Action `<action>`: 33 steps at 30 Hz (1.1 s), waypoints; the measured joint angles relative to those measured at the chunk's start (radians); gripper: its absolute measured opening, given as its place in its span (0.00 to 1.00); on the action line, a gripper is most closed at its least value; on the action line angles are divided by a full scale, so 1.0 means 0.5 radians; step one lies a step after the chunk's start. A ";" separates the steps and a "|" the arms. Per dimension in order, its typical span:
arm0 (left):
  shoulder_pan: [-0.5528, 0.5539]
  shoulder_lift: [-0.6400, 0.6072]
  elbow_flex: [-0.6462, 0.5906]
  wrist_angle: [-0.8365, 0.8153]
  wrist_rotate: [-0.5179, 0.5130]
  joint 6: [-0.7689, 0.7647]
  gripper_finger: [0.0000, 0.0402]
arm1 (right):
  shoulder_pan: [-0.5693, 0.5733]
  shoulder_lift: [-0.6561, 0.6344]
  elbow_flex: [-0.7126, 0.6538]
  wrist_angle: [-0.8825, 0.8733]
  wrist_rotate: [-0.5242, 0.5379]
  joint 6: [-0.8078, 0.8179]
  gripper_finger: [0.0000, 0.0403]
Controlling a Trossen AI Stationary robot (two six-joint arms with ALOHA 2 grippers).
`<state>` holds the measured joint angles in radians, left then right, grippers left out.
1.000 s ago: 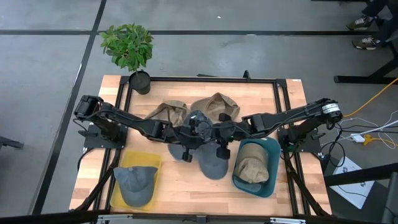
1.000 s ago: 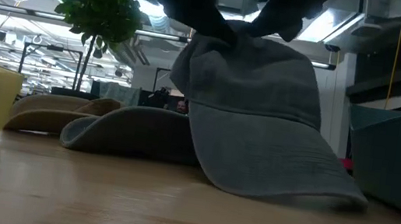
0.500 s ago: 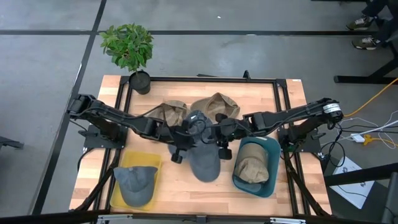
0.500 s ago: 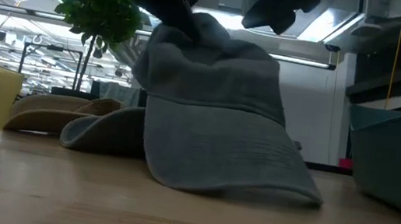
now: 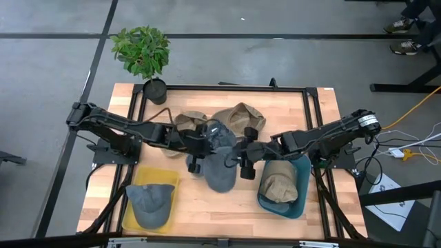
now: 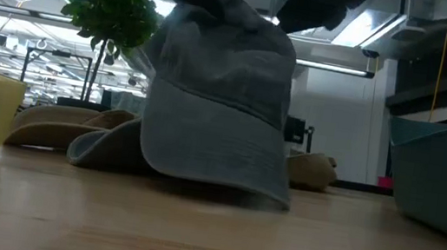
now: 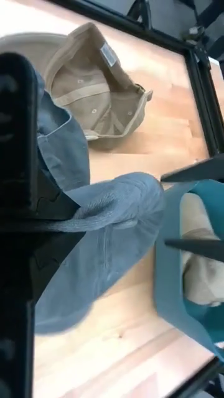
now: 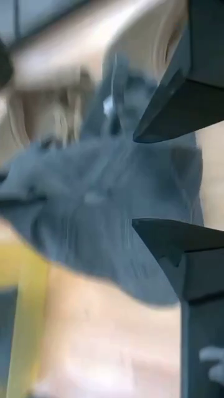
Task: Pick & Place hat
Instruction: Put the right blue cap into the yellow bin
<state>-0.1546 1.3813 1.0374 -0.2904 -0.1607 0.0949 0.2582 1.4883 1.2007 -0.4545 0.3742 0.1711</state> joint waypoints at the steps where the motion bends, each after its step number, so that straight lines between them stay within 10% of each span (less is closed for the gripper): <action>1: 0.007 -0.015 0.000 -0.003 0.015 -0.022 0.02 | 0.028 0.000 0.000 0.000 0.112 0.002 0.52; 25: 0.029 -0.053 0.002 0.228 0.106 -0.064 0.03 | 0.109 0.075 0.000 0.052 0.437 0.116 0.48; 33: 0.030 -0.053 0.002 0.211 0.109 -0.059 0.04 | 0.110 0.085 0.000 0.019 0.432 0.080 0.10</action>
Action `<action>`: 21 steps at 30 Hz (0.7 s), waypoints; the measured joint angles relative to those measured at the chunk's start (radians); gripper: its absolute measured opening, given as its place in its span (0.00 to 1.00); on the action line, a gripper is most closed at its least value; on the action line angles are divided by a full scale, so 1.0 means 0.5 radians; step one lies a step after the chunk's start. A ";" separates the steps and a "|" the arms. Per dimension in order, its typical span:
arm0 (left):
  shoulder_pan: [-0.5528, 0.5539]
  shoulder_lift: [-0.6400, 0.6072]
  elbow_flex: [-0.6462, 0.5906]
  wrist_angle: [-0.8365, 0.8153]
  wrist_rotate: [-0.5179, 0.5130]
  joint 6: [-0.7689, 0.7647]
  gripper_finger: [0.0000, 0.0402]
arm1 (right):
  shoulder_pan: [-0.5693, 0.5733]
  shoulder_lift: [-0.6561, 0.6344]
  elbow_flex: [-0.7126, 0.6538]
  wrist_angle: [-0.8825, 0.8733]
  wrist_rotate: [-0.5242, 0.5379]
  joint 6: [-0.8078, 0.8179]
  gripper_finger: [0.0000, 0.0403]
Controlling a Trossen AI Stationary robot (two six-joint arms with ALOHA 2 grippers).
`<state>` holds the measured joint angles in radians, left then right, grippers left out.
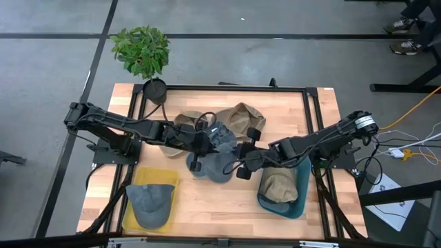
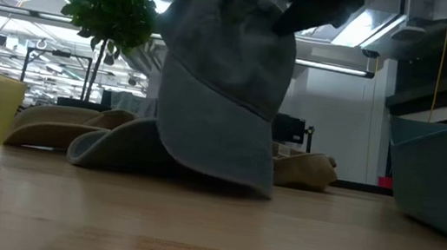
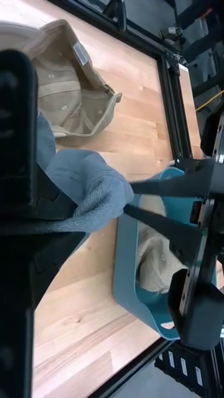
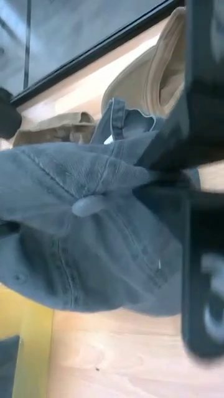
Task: Pick & Place hat
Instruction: Put the right blue cap into the yellow bin
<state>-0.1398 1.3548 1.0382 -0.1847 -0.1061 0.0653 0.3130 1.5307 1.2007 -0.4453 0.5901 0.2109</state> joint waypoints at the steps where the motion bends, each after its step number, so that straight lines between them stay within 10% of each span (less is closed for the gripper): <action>1: 0.000 0.000 0.000 -0.004 0.005 0.000 0.05 | 0.000 0.000 0.000 -0.001 -0.026 -0.018 0.05; 21: -0.103 -0.440 0.004 -0.207 -0.205 0.113 0.21 | -0.148 -0.027 -0.001 0.075 -0.390 0.180 0.02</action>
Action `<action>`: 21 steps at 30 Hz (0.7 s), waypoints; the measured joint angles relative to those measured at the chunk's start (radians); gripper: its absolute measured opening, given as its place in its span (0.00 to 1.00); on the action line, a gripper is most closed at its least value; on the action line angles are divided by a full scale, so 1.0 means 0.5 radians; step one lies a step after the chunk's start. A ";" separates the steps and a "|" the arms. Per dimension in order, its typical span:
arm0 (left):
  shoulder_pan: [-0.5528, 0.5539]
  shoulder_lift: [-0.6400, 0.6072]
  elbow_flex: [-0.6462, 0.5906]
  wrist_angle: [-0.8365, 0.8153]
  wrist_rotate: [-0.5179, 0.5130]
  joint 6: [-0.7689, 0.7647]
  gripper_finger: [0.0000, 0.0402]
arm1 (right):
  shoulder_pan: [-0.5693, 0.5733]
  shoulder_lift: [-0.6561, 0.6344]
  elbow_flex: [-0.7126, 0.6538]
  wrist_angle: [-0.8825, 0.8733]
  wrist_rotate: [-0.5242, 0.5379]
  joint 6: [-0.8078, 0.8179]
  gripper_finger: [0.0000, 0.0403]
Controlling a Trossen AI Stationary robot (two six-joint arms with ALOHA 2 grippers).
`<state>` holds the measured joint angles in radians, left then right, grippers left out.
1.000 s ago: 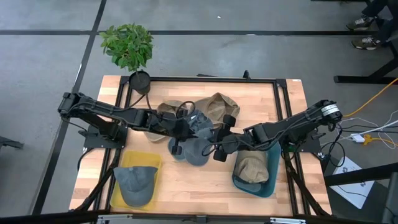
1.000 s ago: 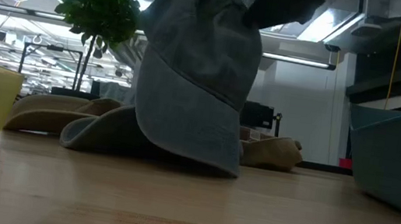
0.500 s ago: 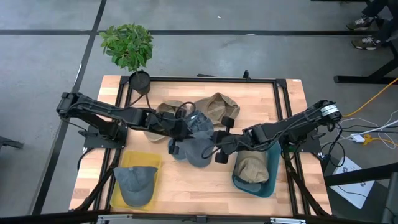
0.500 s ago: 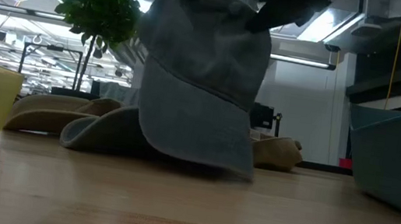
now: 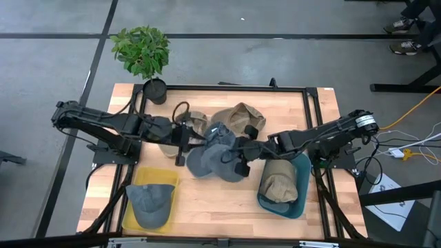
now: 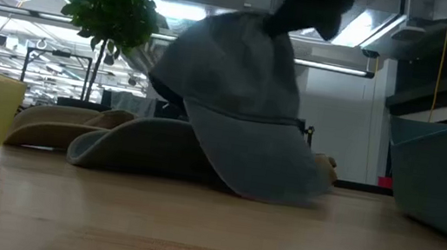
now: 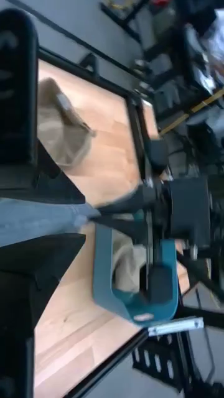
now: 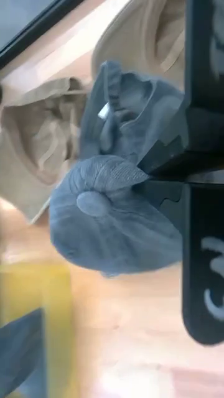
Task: Pick & Place hat
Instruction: Put the right blue cap into the yellow bin
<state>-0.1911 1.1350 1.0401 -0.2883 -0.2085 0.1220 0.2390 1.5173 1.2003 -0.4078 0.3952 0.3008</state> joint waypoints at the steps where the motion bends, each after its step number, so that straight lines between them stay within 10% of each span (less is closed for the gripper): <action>1: -0.022 0.021 0.000 0.013 0.001 0.029 0.23 | -0.012 0.000 0.000 0.032 -0.021 -0.004 0.02; 21: -0.082 0.411 -0.002 0.229 -0.247 -0.365 0.58 | -0.097 0.000 0.000 0.245 -0.186 -0.111 0.02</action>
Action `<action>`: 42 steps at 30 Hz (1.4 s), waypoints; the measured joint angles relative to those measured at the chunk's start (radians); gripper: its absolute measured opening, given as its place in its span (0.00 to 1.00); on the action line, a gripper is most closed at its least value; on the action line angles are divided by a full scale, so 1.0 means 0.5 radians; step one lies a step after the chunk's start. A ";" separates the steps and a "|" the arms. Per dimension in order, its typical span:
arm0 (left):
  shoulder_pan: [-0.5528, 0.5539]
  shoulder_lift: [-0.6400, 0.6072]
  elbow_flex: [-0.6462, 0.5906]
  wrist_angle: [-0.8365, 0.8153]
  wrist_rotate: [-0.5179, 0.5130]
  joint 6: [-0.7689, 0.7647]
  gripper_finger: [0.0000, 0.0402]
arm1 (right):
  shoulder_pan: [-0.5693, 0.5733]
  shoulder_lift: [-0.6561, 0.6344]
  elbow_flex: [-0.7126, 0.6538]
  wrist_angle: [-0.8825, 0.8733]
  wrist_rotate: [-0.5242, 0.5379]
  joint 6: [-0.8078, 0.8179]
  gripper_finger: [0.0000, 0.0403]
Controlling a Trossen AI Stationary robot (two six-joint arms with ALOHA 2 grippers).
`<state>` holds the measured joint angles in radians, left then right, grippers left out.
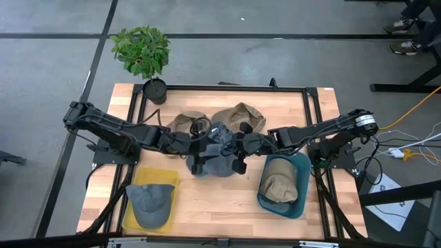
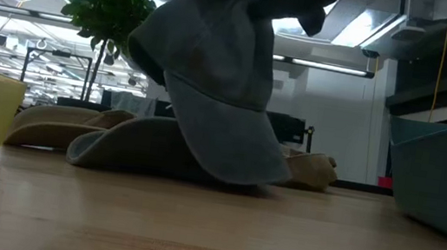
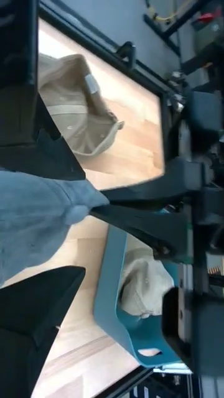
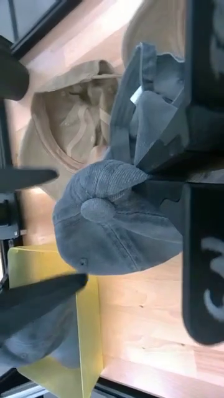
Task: Pick & Place hat
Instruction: Put the right blue cap into the yellow bin
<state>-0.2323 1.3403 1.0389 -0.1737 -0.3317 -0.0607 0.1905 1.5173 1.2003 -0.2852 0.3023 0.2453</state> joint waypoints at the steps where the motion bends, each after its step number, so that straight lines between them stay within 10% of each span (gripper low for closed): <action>1: 0.007 0.000 0.000 -0.016 0.000 -0.019 0.59 | 0.001 0.000 0.000 0.008 -0.001 -0.020 0.02; 19: 0.081 0.001 0.000 -0.177 0.078 -0.116 0.60 | 0.002 0.000 0.000 0.260 0.038 -0.197 0.02; 42: 0.081 -0.003 0.000 -0.192 0.459 -0.061 0.03 | 0.003 0.000 0.000 0.168 0.037 -0.261 0.09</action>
<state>-0.1917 1.3388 1.0389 -0.2697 -0.1022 -0.0914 0.1921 1.5173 1.2003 -0.2014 0.3210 0.1150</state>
